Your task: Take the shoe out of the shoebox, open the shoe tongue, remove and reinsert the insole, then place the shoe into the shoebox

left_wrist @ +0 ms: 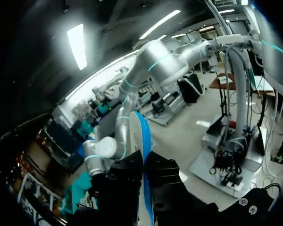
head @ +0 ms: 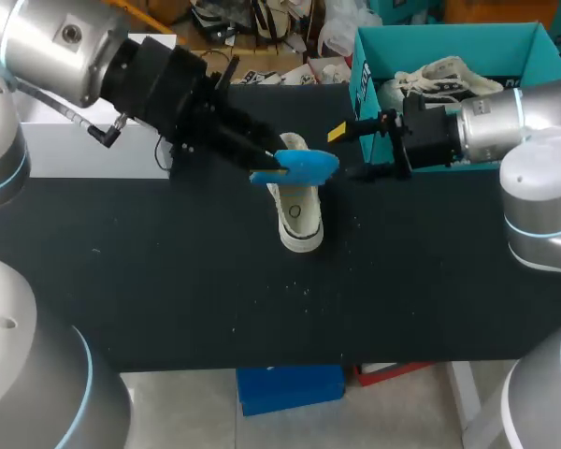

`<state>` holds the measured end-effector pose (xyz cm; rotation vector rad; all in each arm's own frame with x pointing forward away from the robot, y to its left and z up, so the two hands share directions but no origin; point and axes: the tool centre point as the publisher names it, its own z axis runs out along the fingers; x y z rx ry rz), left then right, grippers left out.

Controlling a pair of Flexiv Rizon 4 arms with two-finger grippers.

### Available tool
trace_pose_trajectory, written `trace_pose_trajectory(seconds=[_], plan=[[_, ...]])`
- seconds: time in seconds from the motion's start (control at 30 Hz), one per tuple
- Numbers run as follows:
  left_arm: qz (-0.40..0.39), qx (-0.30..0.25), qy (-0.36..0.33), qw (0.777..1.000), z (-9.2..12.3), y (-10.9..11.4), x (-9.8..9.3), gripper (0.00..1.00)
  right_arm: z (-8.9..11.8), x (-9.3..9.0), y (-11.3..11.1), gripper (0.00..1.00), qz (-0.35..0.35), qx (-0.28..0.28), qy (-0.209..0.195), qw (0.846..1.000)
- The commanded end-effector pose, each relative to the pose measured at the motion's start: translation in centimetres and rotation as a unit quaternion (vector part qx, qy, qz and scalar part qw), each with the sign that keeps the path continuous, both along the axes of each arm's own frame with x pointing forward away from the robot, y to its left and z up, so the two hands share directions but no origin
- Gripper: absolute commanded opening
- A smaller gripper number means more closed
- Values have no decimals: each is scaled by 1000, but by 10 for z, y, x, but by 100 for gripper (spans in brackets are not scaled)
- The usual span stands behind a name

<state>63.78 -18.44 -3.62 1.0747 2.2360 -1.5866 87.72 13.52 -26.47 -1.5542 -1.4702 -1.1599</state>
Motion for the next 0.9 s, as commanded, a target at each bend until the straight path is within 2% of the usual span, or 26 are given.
trace_pose_trajectory(seconds=[0.03,0.07,0.17,0.73,0.83,0.9], plan=[[-7,-46,-92,995,-30,13,-17,0,-1,0,1,100,-1,1,-1,1000],[-20,-61,-88,994,-34,15,-17,0,-1,0,1,100,-1,1,-1,1000],[-43,-47,-108,992,-51,17,-19,0,-1,0,1,100,-1,1,-1,1000],[-43,-47,-108,992,-51,17,-19,0,-1,0,1,100,-1,1,-1,1000],[-75,-63,-186,978,-53,10,-48,0,-1,0,1,100,-1,1,-1,1000],[-80,-75,-216,970,-63,9,-54,0,-1,0,1,100,-1,1,-1,1000]])
